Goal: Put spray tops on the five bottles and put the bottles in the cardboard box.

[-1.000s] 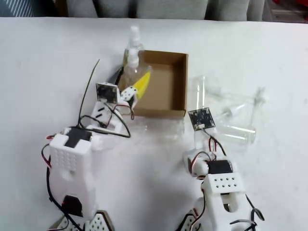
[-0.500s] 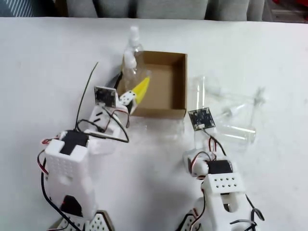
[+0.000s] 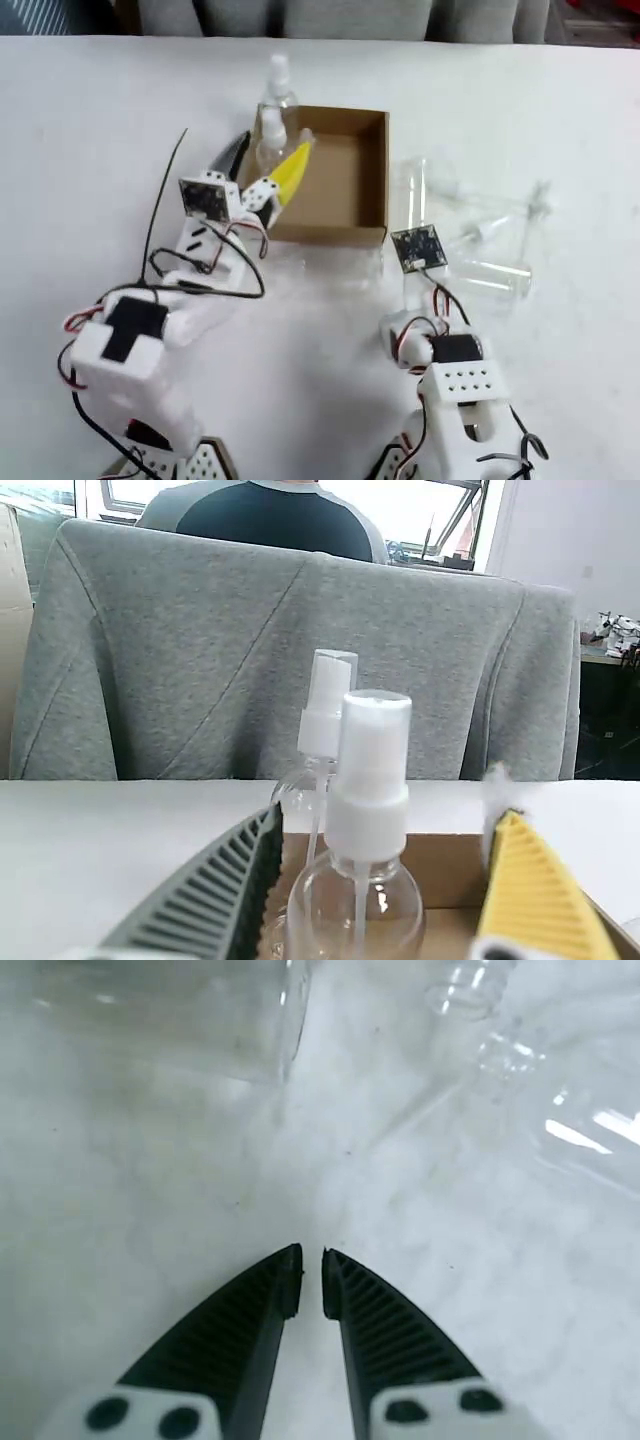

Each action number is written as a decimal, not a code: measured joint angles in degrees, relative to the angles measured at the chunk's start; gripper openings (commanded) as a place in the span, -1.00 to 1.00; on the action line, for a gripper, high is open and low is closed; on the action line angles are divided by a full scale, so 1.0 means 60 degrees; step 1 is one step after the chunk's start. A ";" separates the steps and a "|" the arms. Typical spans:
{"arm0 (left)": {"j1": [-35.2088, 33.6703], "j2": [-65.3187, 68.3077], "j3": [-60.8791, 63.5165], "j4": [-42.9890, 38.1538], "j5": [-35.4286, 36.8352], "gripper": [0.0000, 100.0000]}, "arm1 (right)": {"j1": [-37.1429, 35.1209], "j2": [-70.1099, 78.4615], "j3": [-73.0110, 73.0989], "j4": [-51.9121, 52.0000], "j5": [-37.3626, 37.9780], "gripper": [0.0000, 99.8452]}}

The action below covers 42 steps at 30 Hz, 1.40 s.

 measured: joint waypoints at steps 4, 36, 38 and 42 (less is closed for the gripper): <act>0.0000 -0.0923 0.0586 0.0630 0.0000 -0.37 | 0.0000 0.0000 0.0000 -0.0205 0.0000 -0.96; 0.0293 -0.8396 0.5890 0.5597 -0.0308 -0.38 | 0.0000 0.0000 0.0000 -0.0234 0.0000 -0.96; 0.0293 -0.8996 0.5890 0.6344 -0.0308 -0.38 | 0.0000 0.0000 0.0000 -0.0234 0.0000 -0.96; 0.0293 -1.0286 0.5890 0.7853 -0.0308 -0.38 | 0.0000 0.0000 0.0000 -0.0234 0.0000 -0.96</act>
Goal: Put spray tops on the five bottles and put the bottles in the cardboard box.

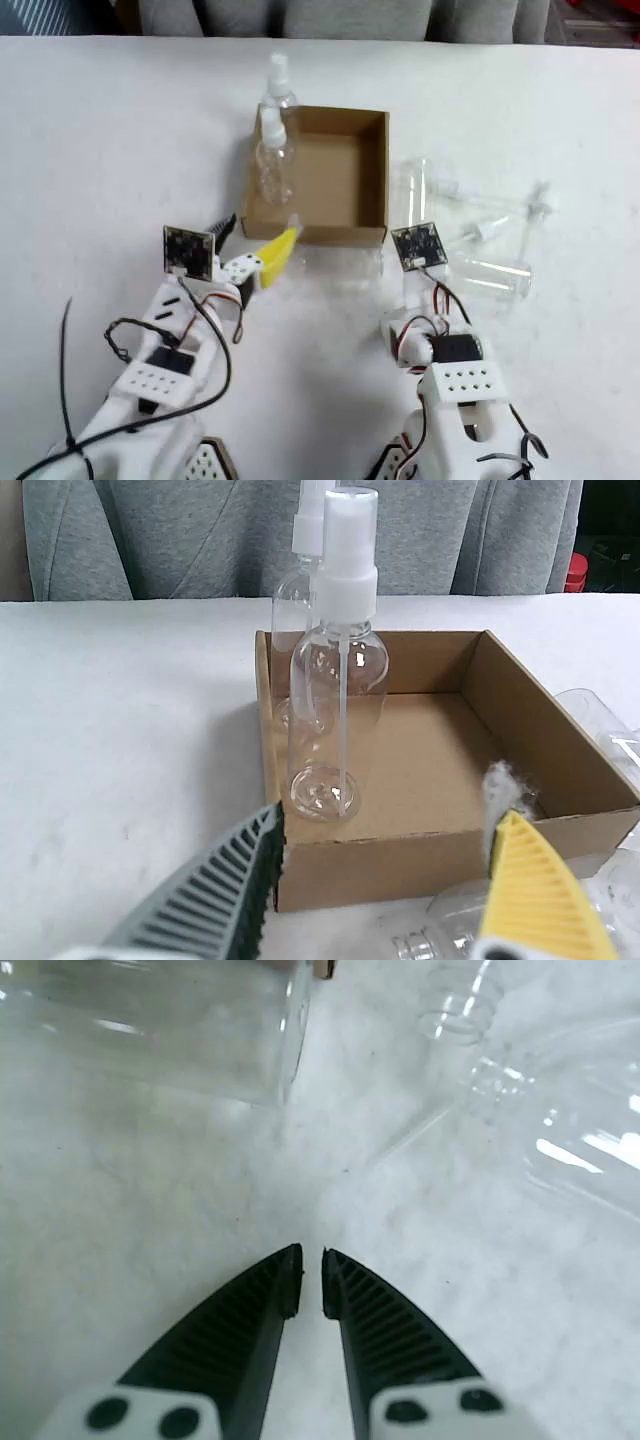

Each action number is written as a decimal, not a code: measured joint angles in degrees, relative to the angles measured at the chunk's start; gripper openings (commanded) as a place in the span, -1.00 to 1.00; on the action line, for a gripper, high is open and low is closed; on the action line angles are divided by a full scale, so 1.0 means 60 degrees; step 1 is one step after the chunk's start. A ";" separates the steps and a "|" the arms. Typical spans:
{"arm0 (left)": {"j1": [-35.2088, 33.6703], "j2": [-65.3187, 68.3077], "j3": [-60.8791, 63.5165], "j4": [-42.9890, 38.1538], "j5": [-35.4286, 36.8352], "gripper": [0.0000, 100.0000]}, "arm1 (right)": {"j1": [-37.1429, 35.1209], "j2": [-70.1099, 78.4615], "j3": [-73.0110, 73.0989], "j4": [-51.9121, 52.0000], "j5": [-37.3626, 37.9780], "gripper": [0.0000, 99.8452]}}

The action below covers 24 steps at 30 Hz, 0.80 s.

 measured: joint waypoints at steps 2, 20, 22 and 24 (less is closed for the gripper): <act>0.0000 -0.0674 0.0000 0.0821 0.0000 -0.38 | 0.0000 0.0000 0.0000 0.0000 0.0000 -0.96; 0.0000 -0.6344 0.0000 0.7766 0.0000 -0.38 | 0.0000 0.0000 0.0000 0.0000 0.0000 -0.96; 0.0000 -0.6813 0.0000 0.8425 0.0000 -0.38 | 0.0000 0.0000 0.0000 0.0000 0.0000 -0.96; -0.0190 -0.7209 0.0000 0.9099 0.0000 -0.38 | 0.0000 0.0000 0.0000 0.0000 0.0000 -0.96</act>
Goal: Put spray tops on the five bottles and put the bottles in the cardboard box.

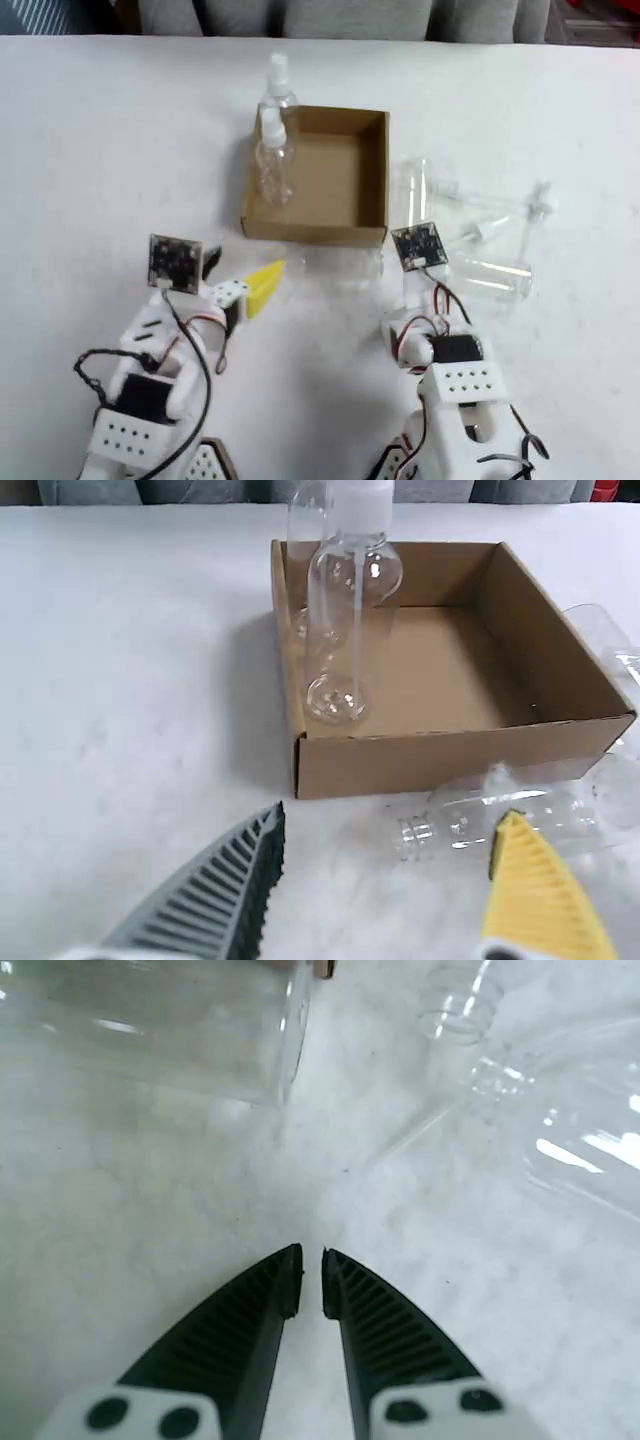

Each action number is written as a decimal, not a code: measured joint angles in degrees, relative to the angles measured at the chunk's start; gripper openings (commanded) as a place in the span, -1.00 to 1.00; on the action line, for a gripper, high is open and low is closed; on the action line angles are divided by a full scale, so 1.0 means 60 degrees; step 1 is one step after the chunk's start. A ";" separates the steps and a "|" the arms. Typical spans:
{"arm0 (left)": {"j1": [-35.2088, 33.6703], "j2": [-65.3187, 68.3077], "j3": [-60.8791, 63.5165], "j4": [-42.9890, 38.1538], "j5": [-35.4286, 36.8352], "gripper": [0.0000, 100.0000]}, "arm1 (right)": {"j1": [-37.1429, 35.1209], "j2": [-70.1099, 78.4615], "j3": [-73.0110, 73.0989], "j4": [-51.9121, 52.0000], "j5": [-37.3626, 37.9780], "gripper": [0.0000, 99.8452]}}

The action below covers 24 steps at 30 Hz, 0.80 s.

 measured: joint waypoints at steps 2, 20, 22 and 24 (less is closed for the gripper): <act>-0.0264 -0.0396 0.0015 0.0571 0.0000 -0.38 | 0.0000 0.0000 0.0000 0.0000 0.0000 -0.96; -0.1143 -0.1392 0.0542 0.3795 -0.1656 -0.93 | 0.0000 0.0000 0.0000 0.0000 0.0000 -0.96; -0.1143 -0.1392 0.0542 0.3853 -0.2154 -0.82 | 0.0000 0.0000 0.0000 0.0000 0.0000 -0.96; -0.1143 -0.1392 0.0542 0.3912 -0.2549 -0.79 | 0.0000 0.0000 0.0000 0.0000 0.0000 -0.96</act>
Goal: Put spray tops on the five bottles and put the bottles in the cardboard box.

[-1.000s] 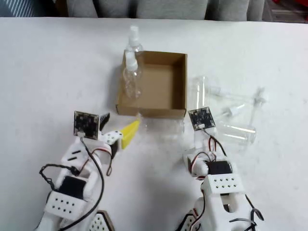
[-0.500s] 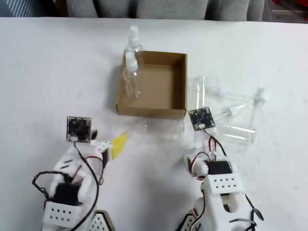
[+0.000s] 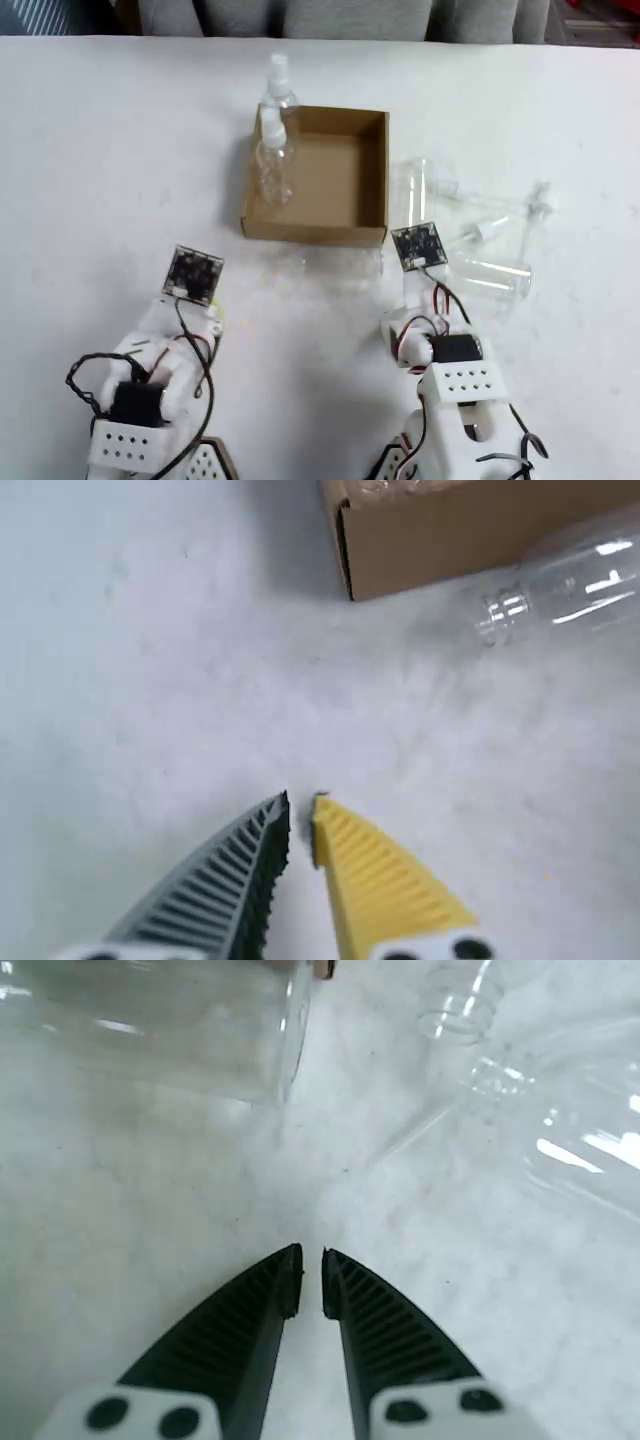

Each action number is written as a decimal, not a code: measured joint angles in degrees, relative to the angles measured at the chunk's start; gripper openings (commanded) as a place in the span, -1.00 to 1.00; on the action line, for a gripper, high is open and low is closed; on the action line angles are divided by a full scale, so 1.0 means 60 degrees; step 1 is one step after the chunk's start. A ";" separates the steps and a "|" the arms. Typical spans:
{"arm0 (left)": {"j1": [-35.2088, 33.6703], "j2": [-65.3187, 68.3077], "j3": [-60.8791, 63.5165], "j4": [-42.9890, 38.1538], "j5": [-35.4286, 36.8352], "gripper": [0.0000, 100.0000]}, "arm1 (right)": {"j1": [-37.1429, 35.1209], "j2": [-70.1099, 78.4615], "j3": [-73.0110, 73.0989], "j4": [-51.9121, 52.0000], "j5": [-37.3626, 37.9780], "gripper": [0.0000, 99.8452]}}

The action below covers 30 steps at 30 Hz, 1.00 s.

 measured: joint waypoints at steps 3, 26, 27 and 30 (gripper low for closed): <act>-0.0029 0.0000 0.0000 0.0352 -0.0264 -0.79 | 0.0000 0.0000 0.0000 0.0000 0.0000 -0.96; -0.0879 0.0000 0.0000 0.0498 -0.0381 -0.79 | 0.0000 0.0000 0.0293 -0.0234 0.0000 -0.96; -0.0747 0.0000 0.0000 0.0366 -0.0381 -0.79 | 0.0000 0.0000 0.0308 -0.0322 0.0000 -0.96; -0.0513 0.0000 0.0000 -0.0029 -0.0381 -0.79 | 0.0000 0.0000 0.0308 -0.0396 0.0000 -0.97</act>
